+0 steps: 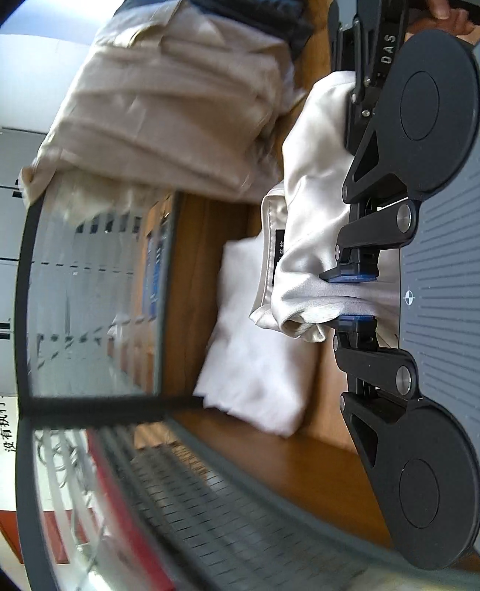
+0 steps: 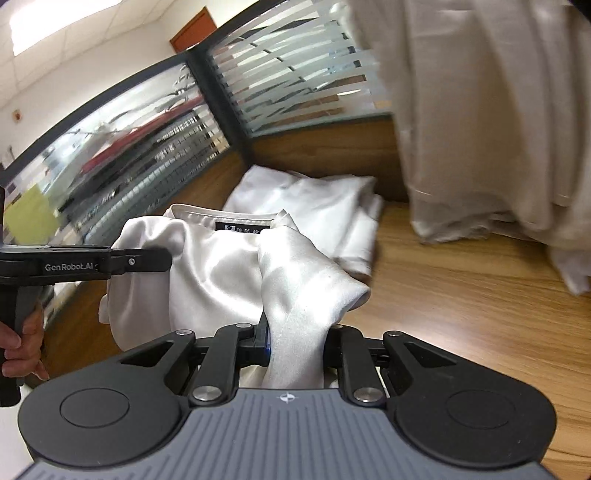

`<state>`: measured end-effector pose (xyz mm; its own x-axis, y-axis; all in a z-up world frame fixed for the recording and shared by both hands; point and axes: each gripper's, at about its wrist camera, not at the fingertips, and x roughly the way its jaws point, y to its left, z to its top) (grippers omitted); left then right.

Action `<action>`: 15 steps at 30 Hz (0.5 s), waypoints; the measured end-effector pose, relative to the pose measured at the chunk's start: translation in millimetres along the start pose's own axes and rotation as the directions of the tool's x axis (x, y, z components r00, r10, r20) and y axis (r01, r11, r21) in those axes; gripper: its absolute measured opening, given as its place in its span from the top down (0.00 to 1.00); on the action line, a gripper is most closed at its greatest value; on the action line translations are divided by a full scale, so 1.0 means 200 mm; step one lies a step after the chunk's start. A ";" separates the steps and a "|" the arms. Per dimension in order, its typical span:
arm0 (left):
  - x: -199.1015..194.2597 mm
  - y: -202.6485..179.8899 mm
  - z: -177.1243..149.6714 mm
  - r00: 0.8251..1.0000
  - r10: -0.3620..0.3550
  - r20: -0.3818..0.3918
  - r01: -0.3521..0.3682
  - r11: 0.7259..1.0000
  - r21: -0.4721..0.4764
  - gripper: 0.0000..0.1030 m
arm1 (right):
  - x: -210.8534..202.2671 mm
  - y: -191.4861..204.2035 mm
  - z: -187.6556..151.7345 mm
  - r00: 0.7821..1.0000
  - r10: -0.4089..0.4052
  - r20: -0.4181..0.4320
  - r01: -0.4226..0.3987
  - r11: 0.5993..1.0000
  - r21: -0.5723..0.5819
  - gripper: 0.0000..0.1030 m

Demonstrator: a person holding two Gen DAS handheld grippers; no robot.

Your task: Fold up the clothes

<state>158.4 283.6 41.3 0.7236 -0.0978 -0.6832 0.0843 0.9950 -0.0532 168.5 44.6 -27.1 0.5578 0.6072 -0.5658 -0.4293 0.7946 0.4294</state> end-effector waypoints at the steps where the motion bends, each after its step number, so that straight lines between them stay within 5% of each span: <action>1: 0.02 0.03 0.04 1.000 0.008 0.009 -0.008 1.000 0.013 0.83 | 0.05 0.04 0.03 1.000 -0.008 0.009 0.008 1.000 0.006 0.83; 6: 0.16 0.12 0.25 0.997 0.052 0.054 -0.056 0.996 0.071 0.83 | 0.26 0.12 0.22 0.997 -0.047 0.061 0.046 0.999 0.030 0.83; 15: 0.50 0.13 0.49 0.987 0.140 0.082 -0.151 0.978 0.147 0.82 | 0.57 -0.01 0.52 0.994 -0.088 0.068 0.084 0.995 0.052 0.83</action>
<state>301.0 298.4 42.8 0.7819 0.0415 -0.6220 0.0734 0.9847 0.1580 306.3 111.9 -19.8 0.6403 0.5340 -0.5521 -0.3435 0.8420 0.4159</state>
